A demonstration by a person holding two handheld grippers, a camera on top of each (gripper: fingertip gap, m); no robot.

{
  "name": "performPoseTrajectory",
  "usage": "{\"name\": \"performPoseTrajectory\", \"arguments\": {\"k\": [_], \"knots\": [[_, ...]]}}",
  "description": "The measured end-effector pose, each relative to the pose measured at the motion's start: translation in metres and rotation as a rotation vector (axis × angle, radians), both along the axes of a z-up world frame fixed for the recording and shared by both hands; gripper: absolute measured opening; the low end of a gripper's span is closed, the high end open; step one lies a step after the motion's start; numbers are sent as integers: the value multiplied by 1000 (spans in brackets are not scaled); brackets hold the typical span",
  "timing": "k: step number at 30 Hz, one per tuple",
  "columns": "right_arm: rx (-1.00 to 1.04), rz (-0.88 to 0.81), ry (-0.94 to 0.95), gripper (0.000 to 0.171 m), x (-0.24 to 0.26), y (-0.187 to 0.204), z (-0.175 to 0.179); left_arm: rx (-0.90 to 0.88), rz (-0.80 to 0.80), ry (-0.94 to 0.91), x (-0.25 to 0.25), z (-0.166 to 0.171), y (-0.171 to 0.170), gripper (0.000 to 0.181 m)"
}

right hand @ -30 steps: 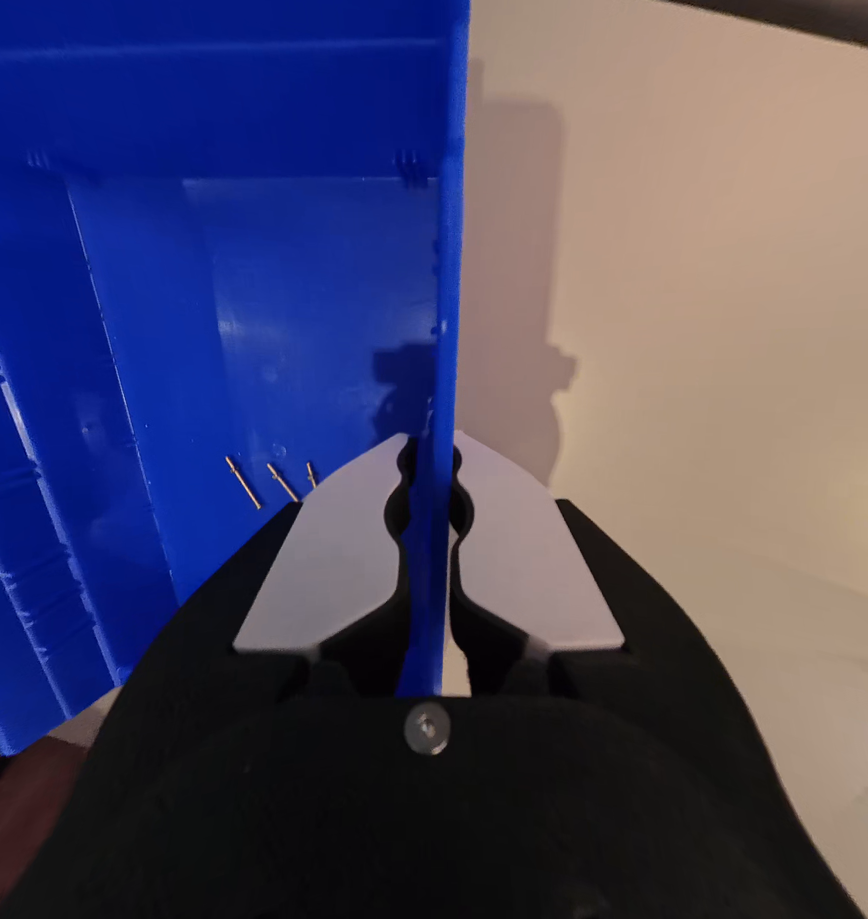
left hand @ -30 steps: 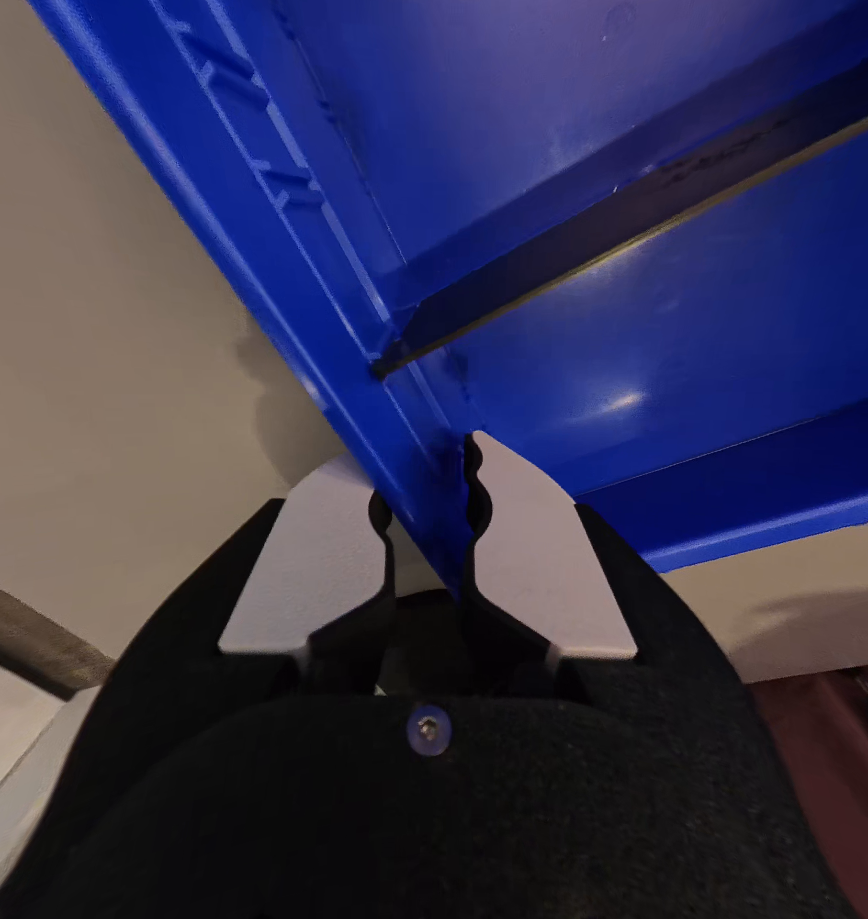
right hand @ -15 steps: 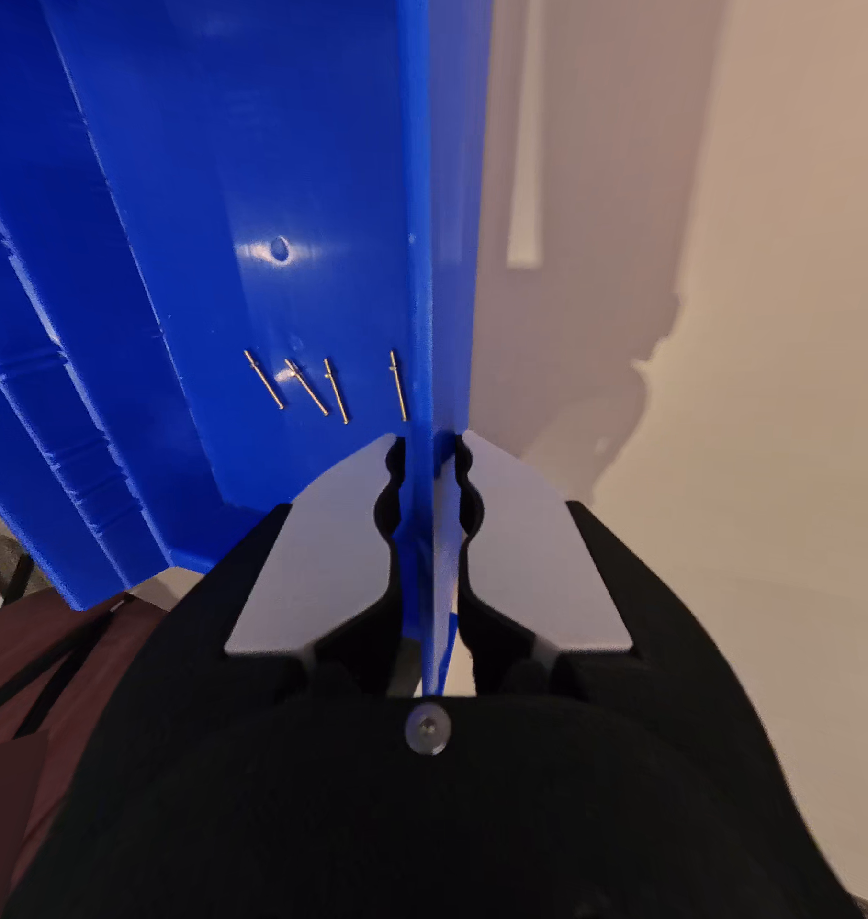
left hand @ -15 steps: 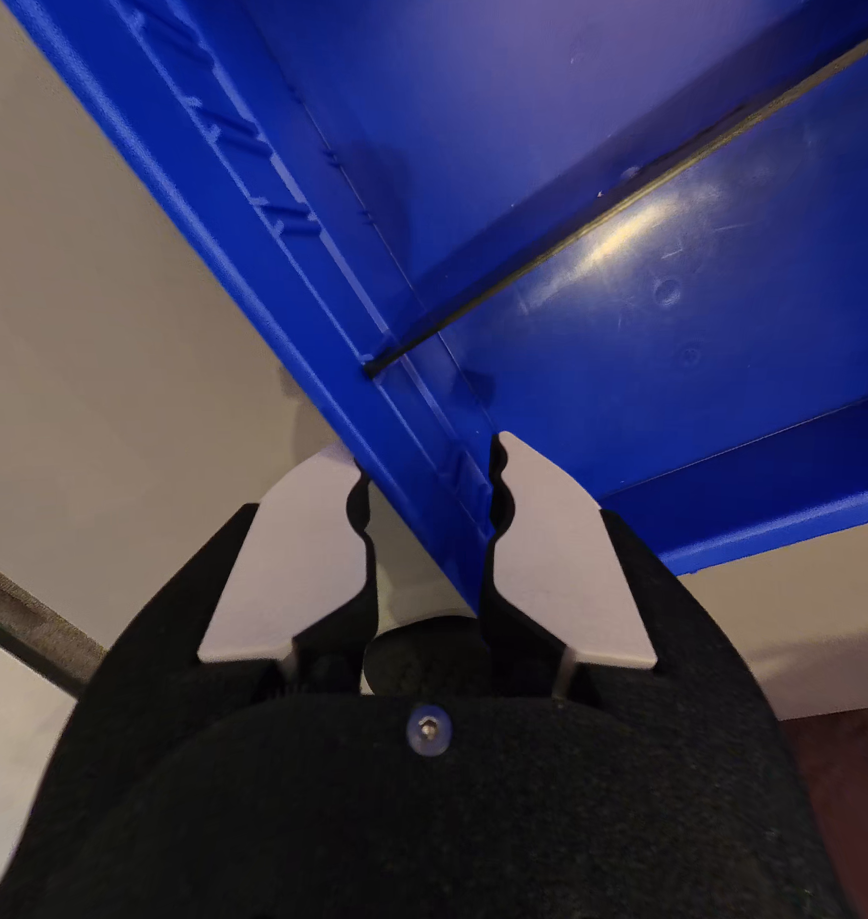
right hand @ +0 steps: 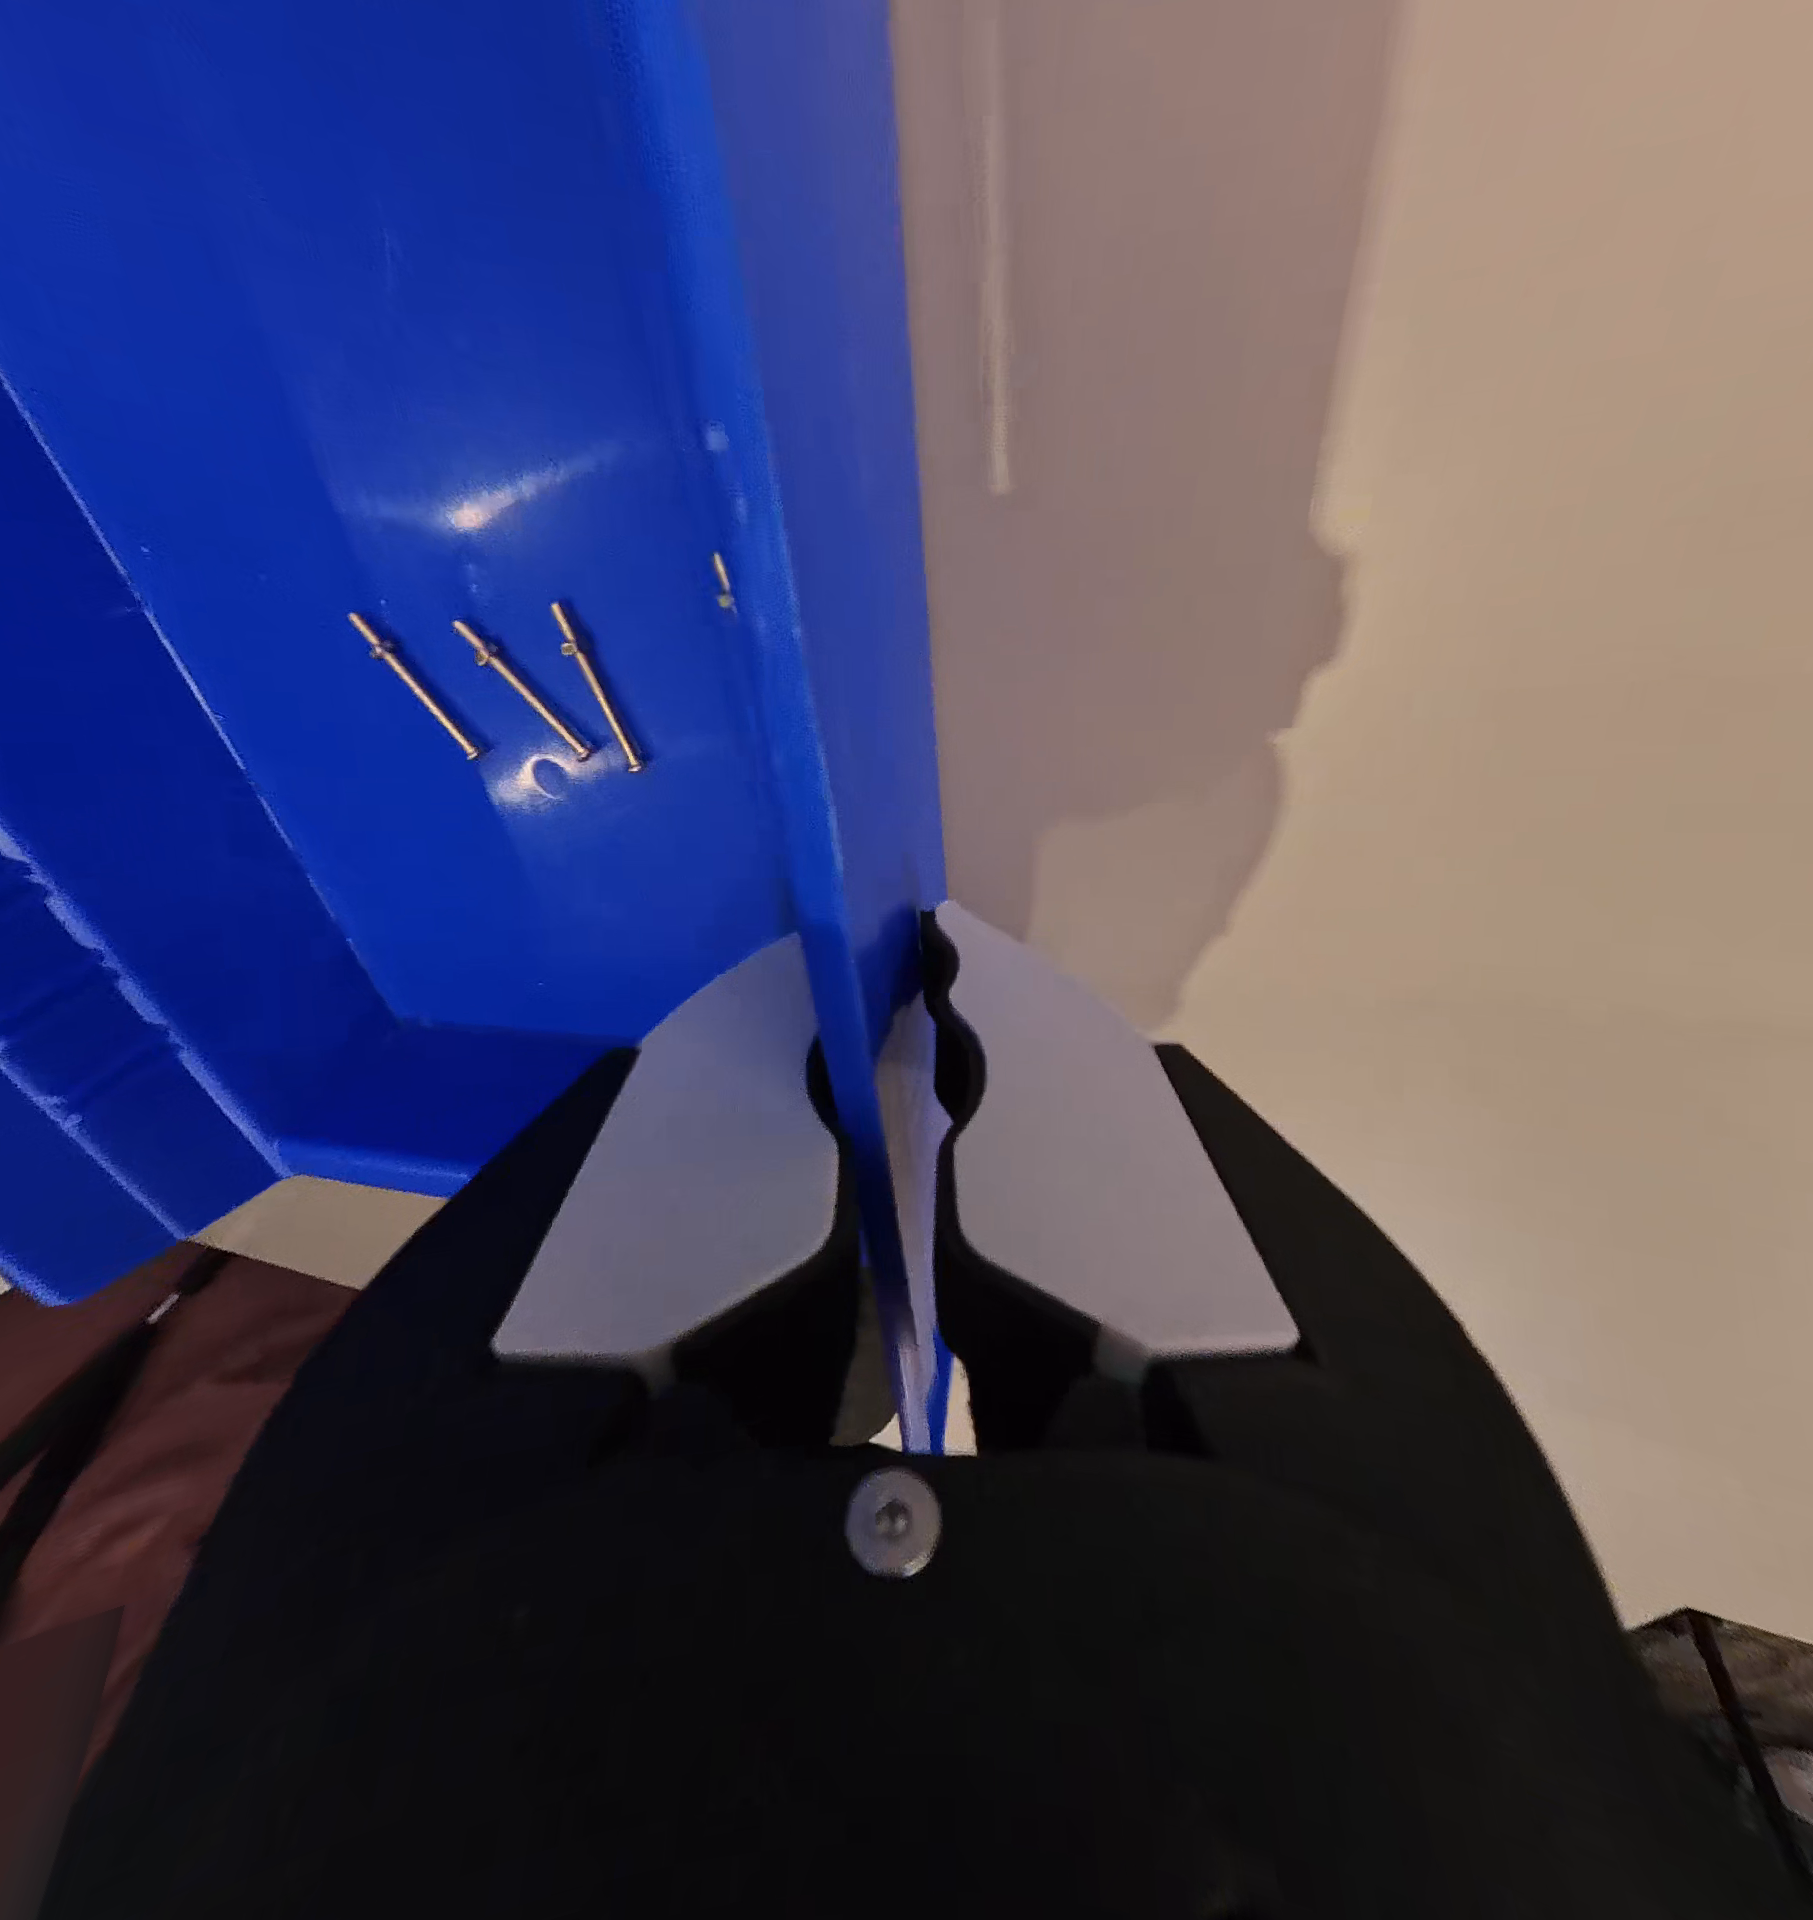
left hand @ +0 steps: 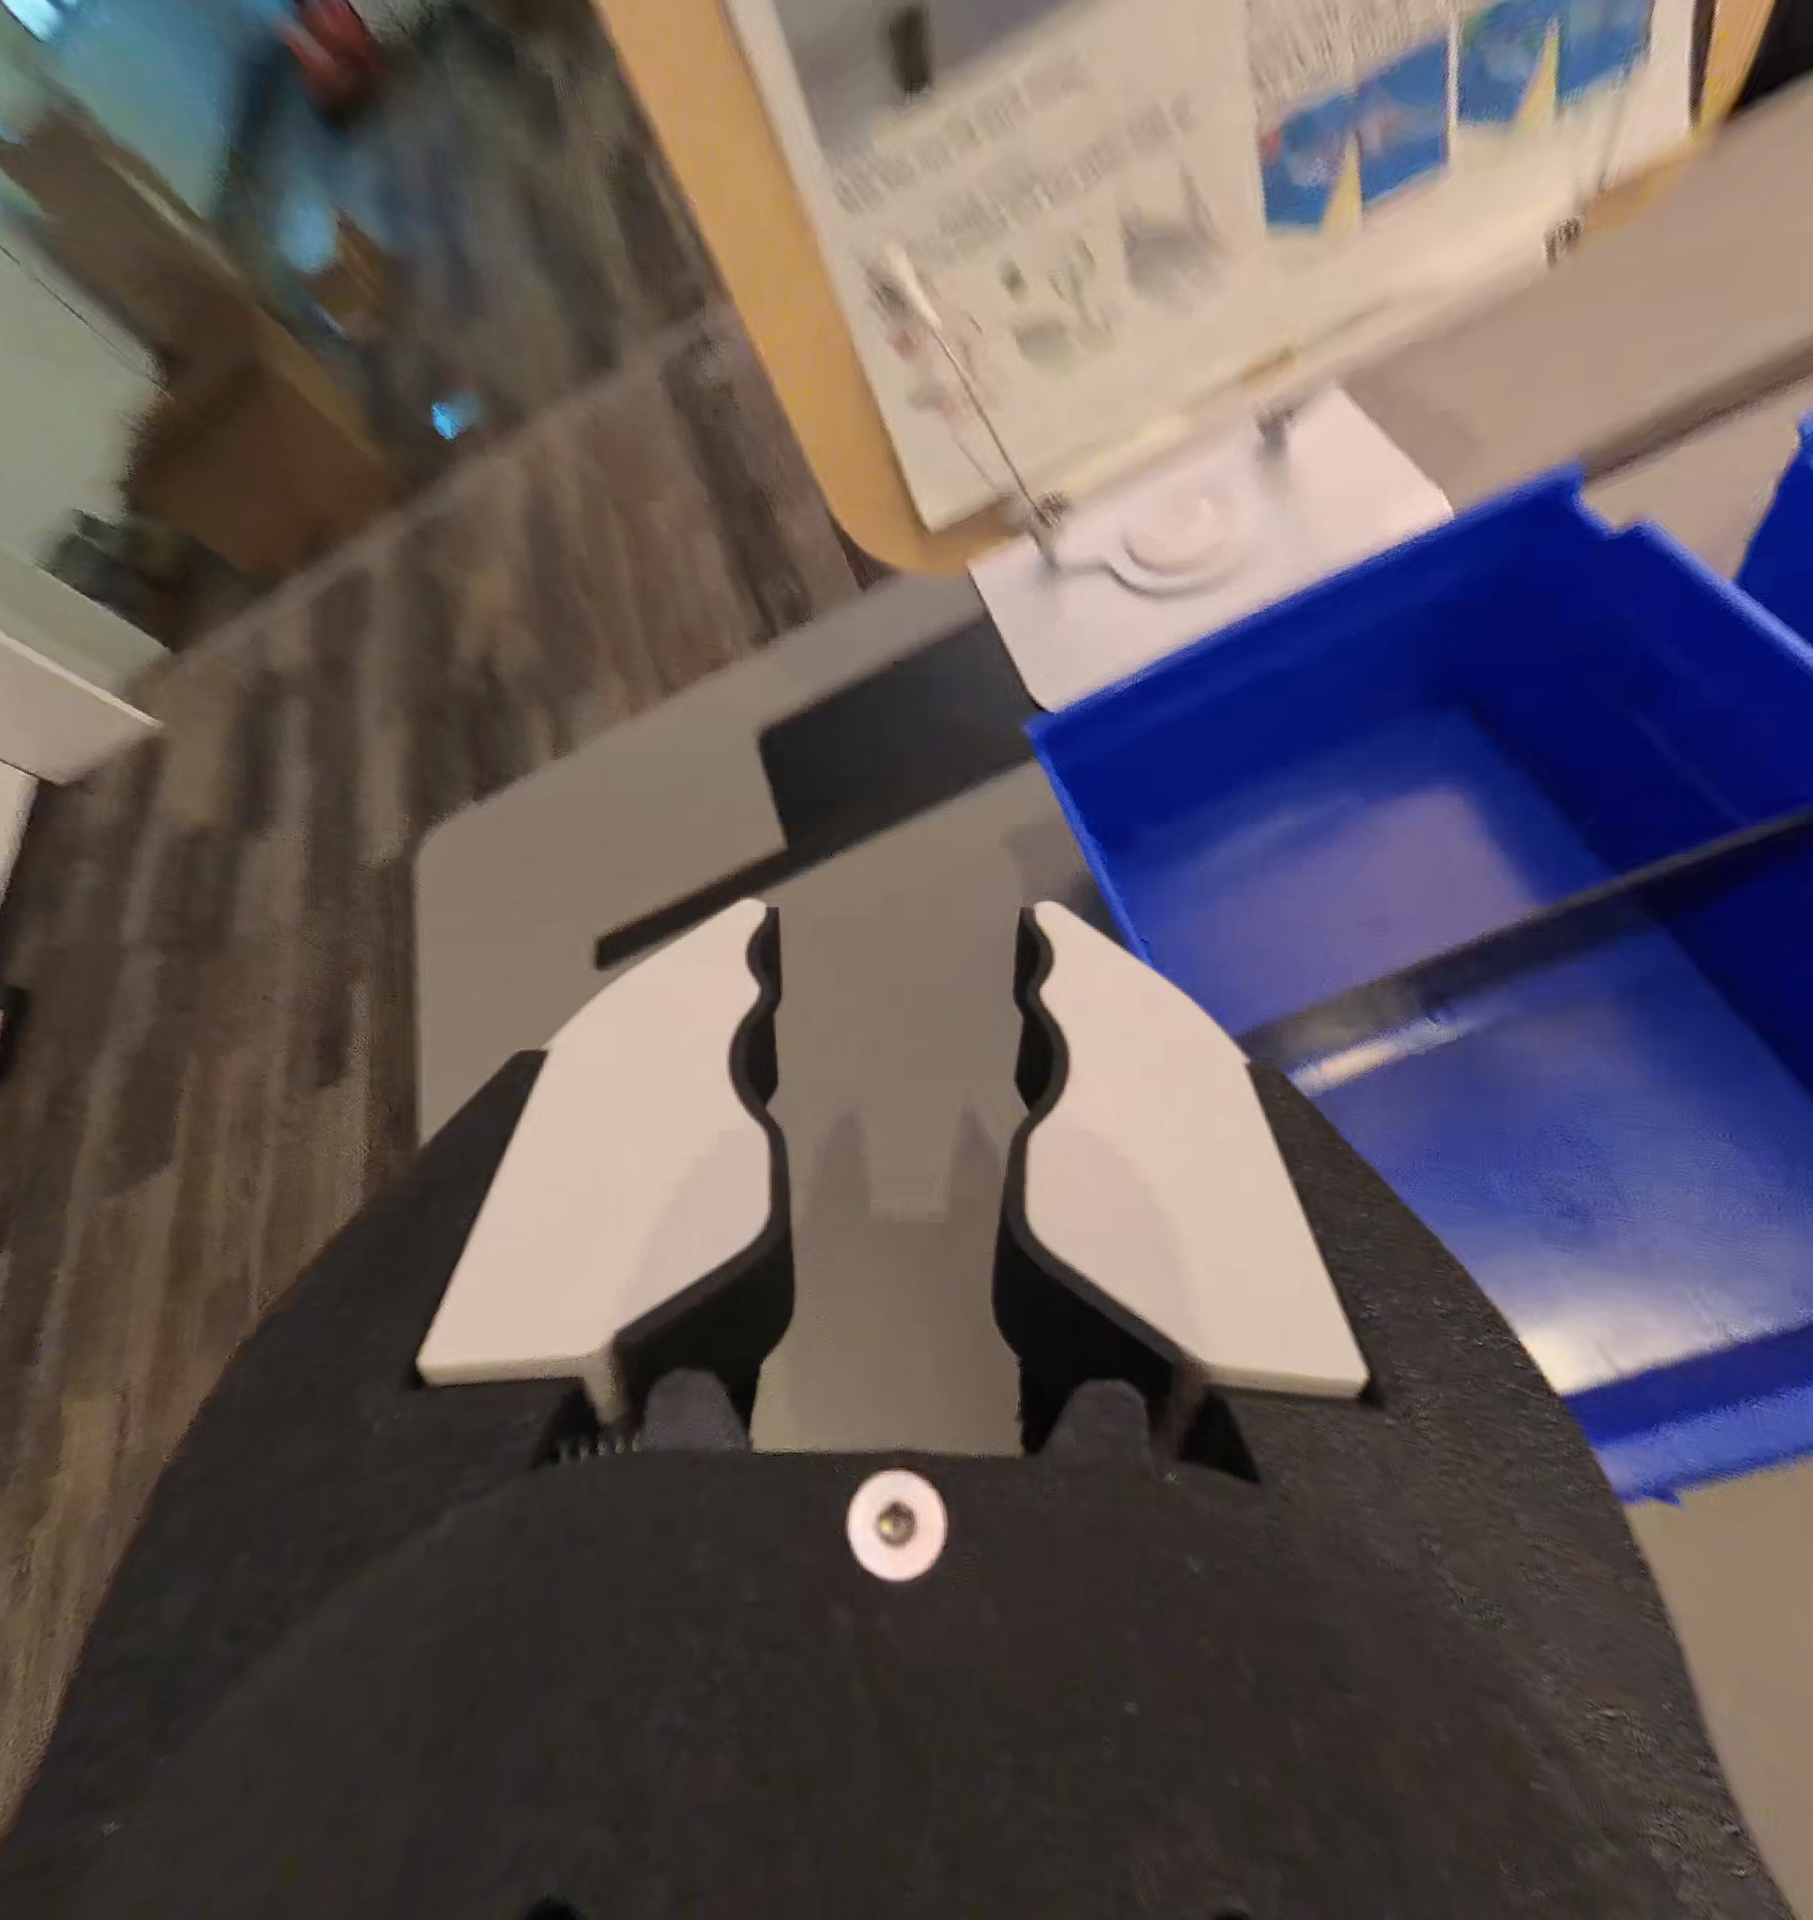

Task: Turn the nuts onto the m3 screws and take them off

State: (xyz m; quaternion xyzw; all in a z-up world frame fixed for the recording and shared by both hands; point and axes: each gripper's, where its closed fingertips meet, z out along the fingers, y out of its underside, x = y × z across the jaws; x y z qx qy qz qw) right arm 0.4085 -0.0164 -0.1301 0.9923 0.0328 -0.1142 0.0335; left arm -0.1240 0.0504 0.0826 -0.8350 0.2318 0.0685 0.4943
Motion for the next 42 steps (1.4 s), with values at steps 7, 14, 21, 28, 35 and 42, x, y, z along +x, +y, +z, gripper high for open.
{"name": "performPoseTrajectory", "arguments": {"k": [7, 14, 21, 28, 35, 42], "knots": [[59, 17, -21, 8, -37, -7, -2, 175, -5, -21, -25, 30, 0, 69], [232, -49, -35, 11, -52, 31, 4, 278, -32, -84, -17, 40, 10, 80], [222, -88, -75, 7, -51, 38, -2, 412, 63, -87, -17, 49, 14, 79], [227, -151, -32, 7, -50, 30, -2, 454, 60, -194, -5, 54, 11, 79], [225, -205, -8, 7, -49, 15, -2, 463, 34, -204, 6, 54, 8, 80], [223, -230, 0, 6, -40, -2, 8, 450, 24, -191, 12, 49, 5, 83]]}}
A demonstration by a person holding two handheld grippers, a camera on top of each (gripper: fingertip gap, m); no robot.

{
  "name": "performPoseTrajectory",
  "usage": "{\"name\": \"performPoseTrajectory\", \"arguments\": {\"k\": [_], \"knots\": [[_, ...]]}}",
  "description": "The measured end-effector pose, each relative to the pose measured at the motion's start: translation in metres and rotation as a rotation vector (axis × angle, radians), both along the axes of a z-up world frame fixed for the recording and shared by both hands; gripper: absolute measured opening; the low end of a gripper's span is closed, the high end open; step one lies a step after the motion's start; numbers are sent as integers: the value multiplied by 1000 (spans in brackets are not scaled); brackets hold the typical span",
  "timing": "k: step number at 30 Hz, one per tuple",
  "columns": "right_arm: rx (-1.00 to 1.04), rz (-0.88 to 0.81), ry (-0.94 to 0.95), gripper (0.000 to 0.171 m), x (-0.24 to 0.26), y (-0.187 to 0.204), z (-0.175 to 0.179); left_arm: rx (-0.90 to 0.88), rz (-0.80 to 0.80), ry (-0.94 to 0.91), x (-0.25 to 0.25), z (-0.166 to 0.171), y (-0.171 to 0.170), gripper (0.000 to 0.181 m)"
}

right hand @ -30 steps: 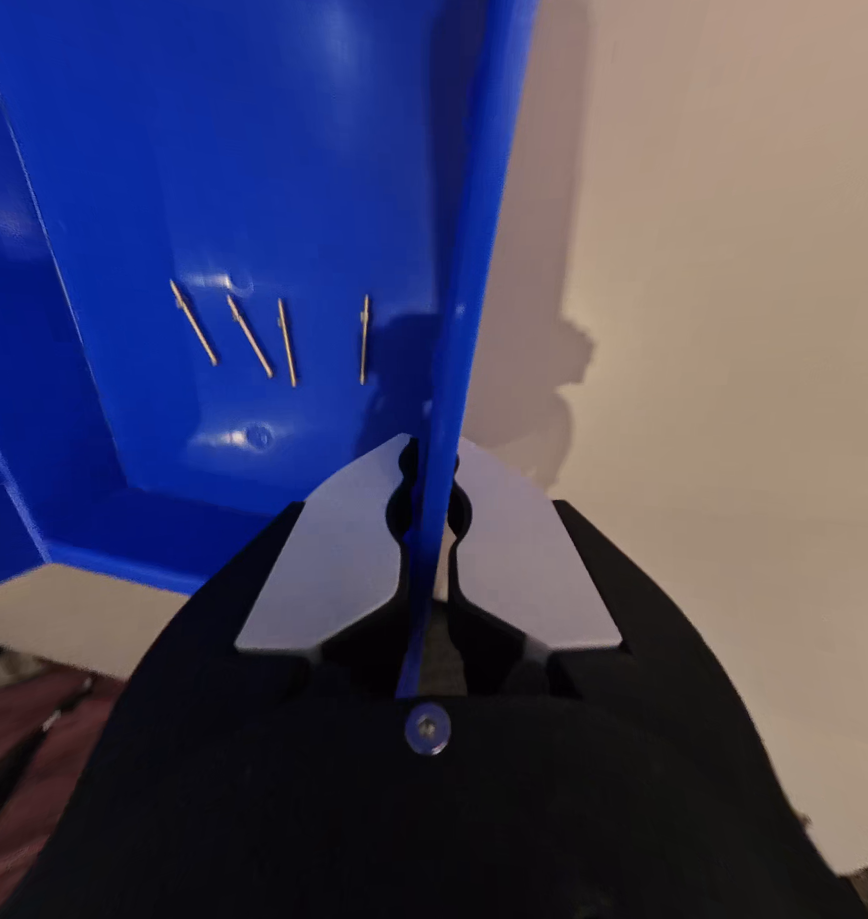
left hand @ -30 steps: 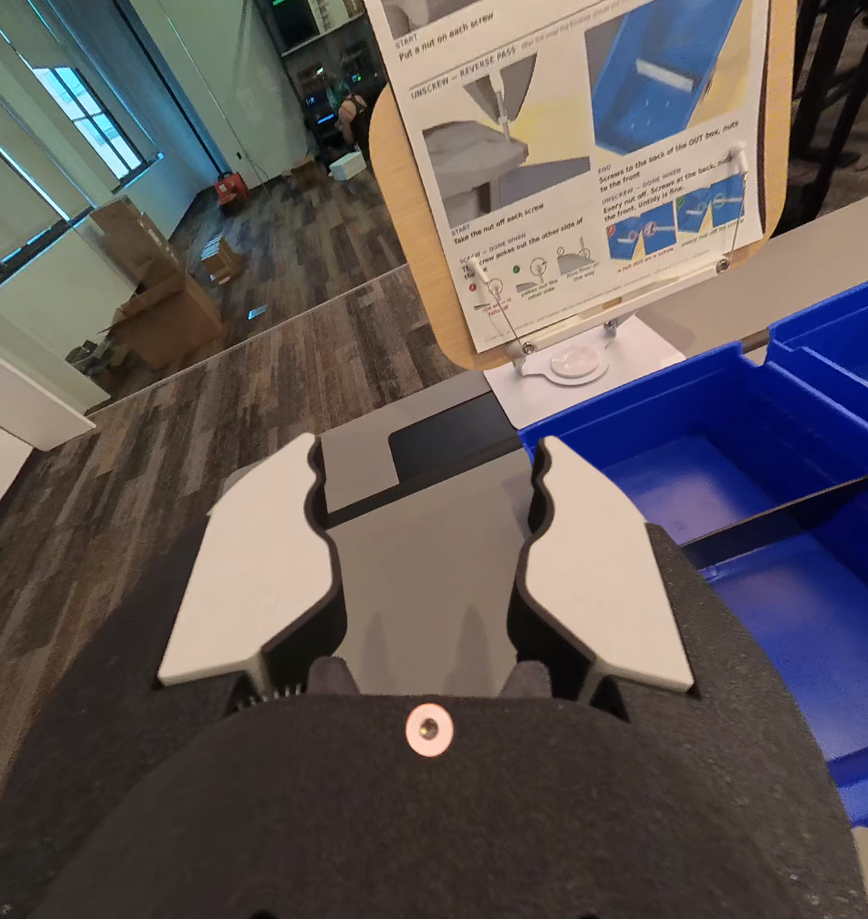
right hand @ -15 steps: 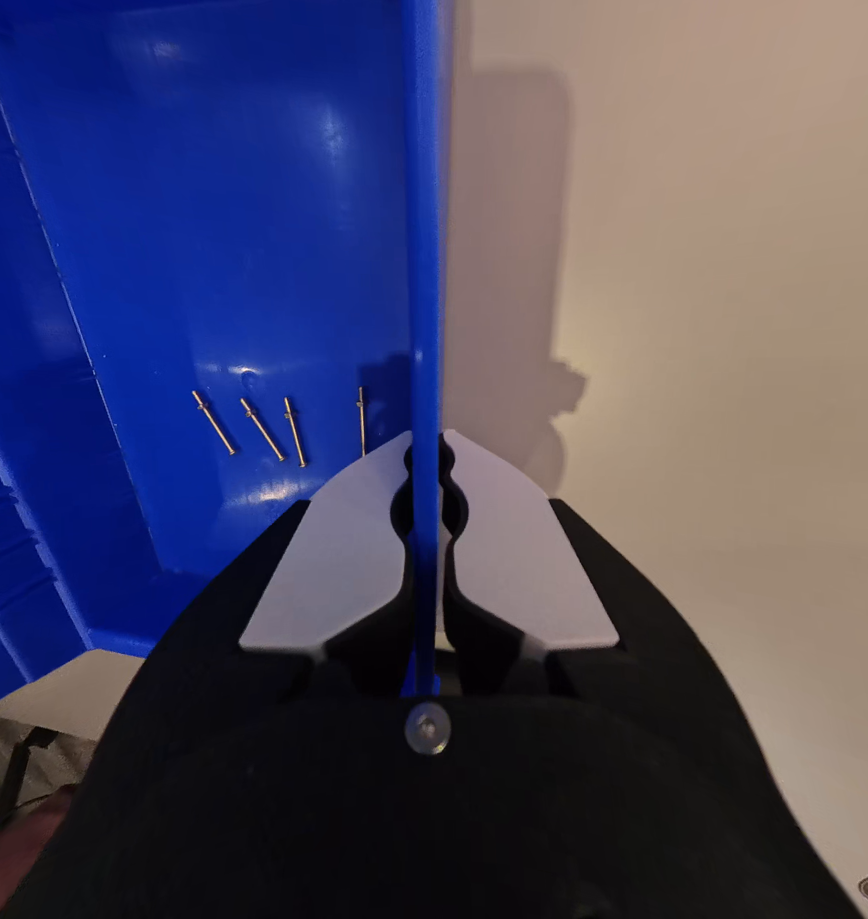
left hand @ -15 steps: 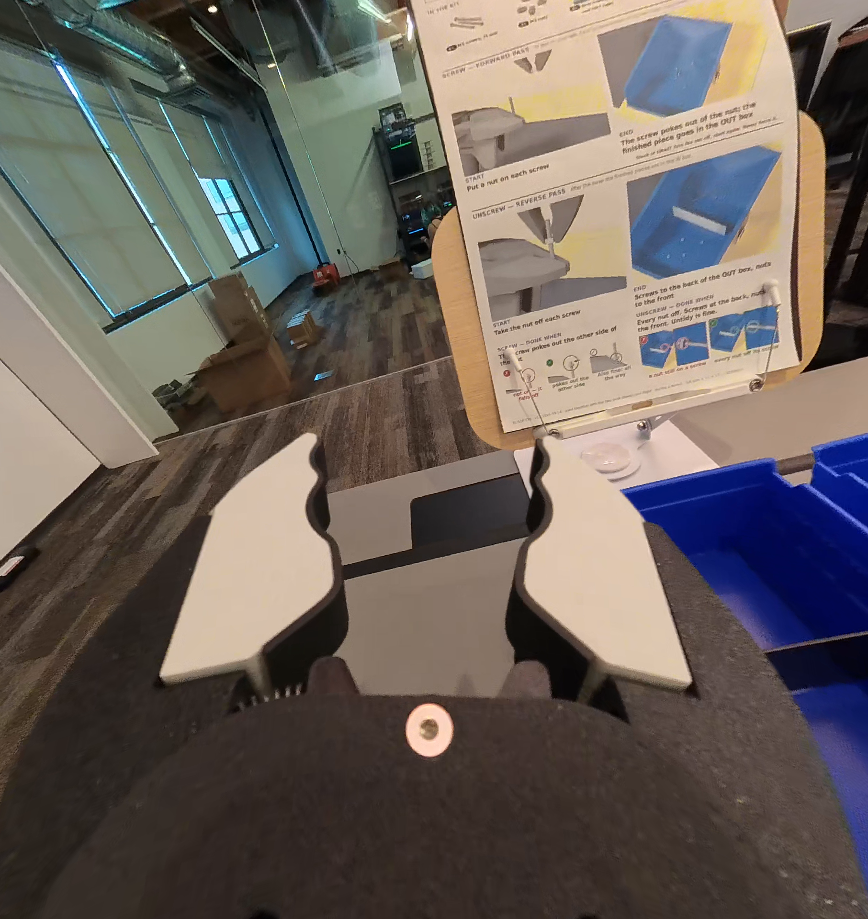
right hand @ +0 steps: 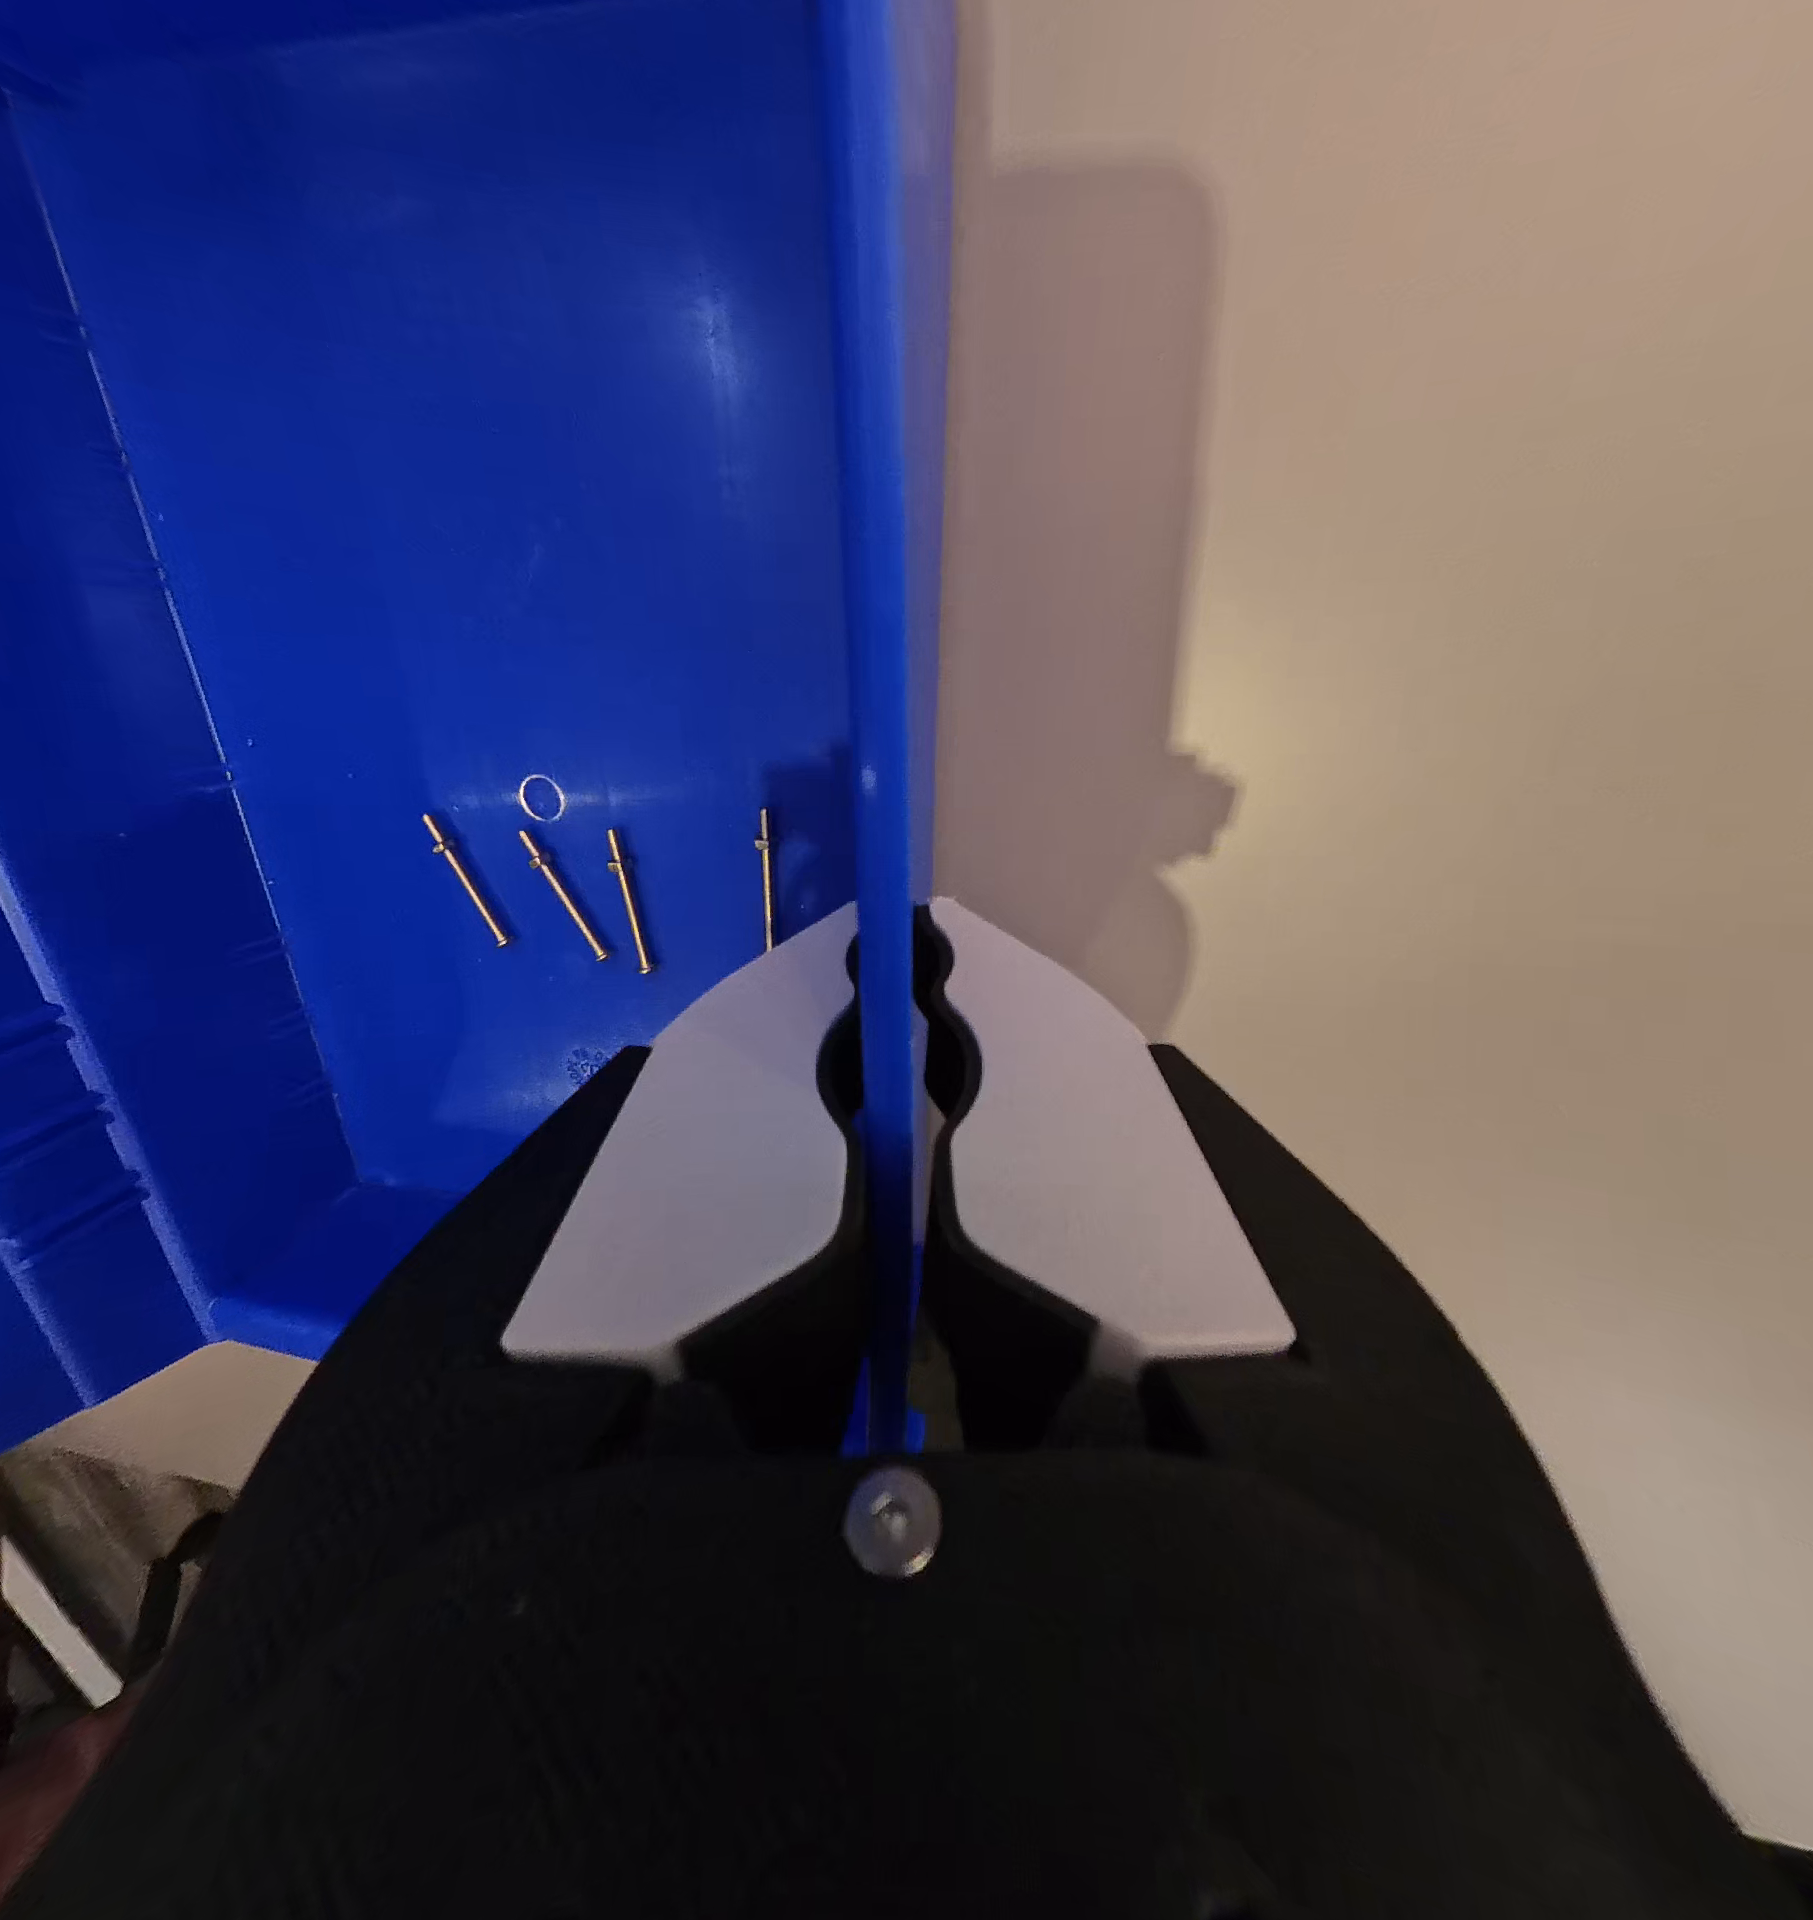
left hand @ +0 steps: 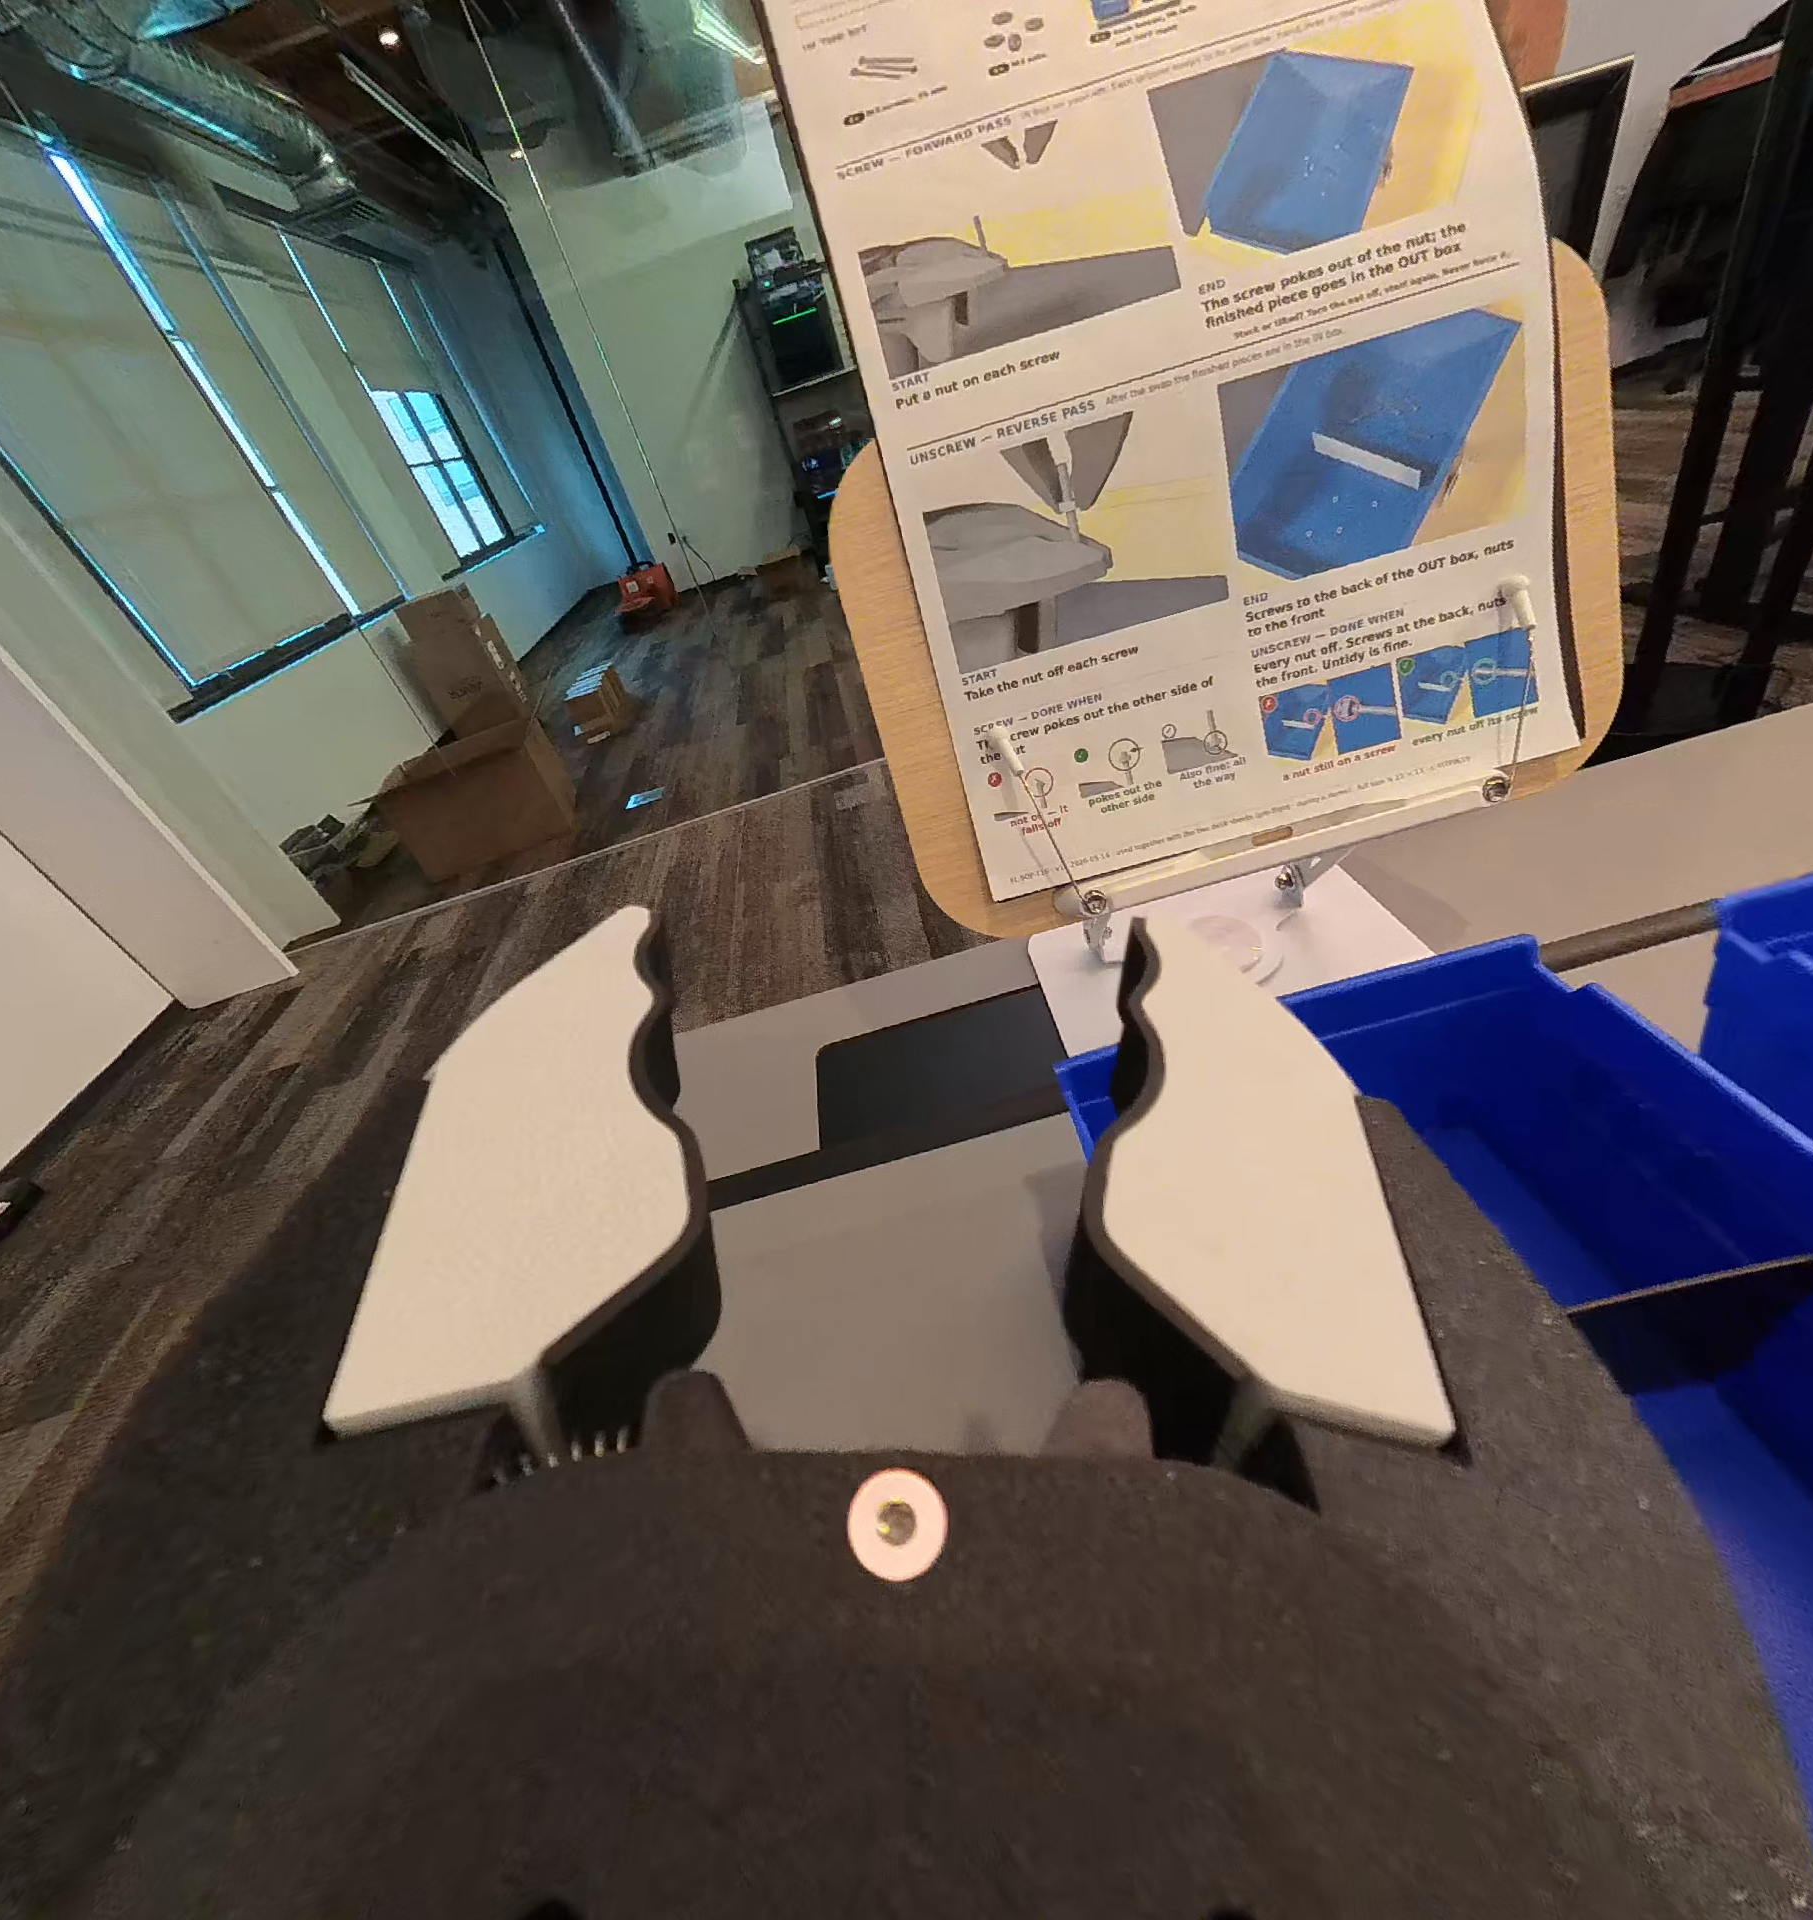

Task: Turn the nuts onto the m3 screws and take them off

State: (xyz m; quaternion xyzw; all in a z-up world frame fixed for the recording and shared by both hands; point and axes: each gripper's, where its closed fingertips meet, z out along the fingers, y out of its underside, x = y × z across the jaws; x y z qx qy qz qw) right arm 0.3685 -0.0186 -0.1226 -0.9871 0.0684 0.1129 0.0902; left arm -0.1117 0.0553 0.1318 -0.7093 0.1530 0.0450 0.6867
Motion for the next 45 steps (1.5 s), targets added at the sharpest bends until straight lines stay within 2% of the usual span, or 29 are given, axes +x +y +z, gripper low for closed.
{"name": "performPoseTrajectory", "arguments": {"k": [5, 12, 16, 21, 31, 35, 41, 45], "knots": [[24, -9, 15, 6, 3, -12, 30, -4, 15, -2, -9, 2, -5, 85], [57, 23, -20, 6, -15, -10, 100, -8, 57, -96, -54, 17, -5, 86], [78, 59, -3, 6, -54, 6, 132, -16, 112, -110, -92, 20, -8, 86], [96, 176, -8, 6, -134, 39, 157, -23, 209, -103, -145, 21, -18, 85], [65, 465, -31, 6, -329, 79, 153, -16, 419, -117, -257, 21, -64, 88], [47, 572, -53, 6, -398, 82, 144, 61, 486, -124, -283, 32, -88, 85], [14, 669, -62, 6, -472, 82, 126, 142, 543, -124, -304, 43, -115, 81], [1, 710, -60, 7, -507, 81, 115, 158, 528, -172, -309, 42, -118, 79]]}}
